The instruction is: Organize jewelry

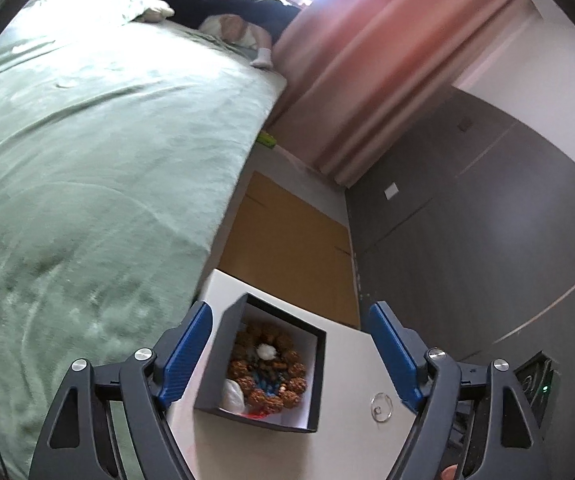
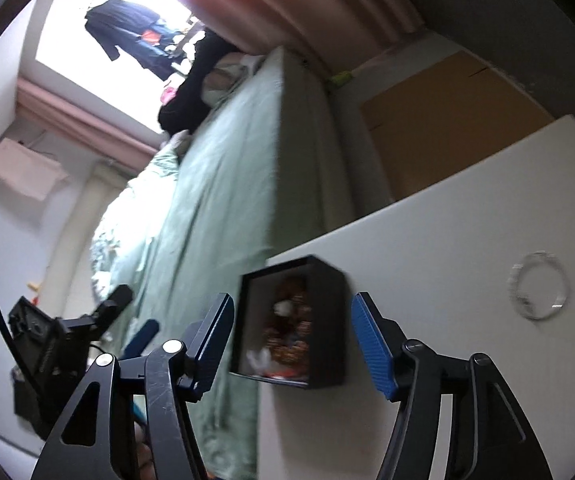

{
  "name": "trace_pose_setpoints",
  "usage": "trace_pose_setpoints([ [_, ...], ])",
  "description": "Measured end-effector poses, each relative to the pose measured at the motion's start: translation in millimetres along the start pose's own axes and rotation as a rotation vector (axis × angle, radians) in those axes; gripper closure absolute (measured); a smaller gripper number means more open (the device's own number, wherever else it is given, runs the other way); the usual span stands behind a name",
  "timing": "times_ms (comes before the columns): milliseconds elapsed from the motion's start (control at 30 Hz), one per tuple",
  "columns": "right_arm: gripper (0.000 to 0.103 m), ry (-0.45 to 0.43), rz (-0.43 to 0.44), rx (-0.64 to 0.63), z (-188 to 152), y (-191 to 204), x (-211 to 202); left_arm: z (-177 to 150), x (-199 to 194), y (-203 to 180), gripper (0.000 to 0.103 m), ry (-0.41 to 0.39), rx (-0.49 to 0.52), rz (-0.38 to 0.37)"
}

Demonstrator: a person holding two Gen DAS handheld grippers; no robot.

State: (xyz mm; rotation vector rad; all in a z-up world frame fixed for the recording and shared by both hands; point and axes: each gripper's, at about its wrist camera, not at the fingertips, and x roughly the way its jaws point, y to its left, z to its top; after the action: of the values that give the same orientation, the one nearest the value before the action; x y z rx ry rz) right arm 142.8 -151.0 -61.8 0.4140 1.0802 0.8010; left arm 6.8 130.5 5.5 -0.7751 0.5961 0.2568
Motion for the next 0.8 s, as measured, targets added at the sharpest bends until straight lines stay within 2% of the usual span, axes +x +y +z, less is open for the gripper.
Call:
trace_pose_setpoints([
  [200, 0.033, -0.035, -0.068, 0.007, 9.5, -20.9, -35.9, -12.9, 12.8, -22.4, 0.022, 0.032, 0.057, -0.014],
  [633, 0.033, -0.057, -0.143, 0.083, 20.5, -69.7, -76.3, -50.4, 45.6, -76.1, 0.022, 0.108, 0.191, -0.046],
  [800, 0.033, -0.044, -0.198, 0.134, 23.1, -92.6, -89.9, -71.0, 64.4, -99.7, 0.038, 0.17, 0.256, -0.059],
])
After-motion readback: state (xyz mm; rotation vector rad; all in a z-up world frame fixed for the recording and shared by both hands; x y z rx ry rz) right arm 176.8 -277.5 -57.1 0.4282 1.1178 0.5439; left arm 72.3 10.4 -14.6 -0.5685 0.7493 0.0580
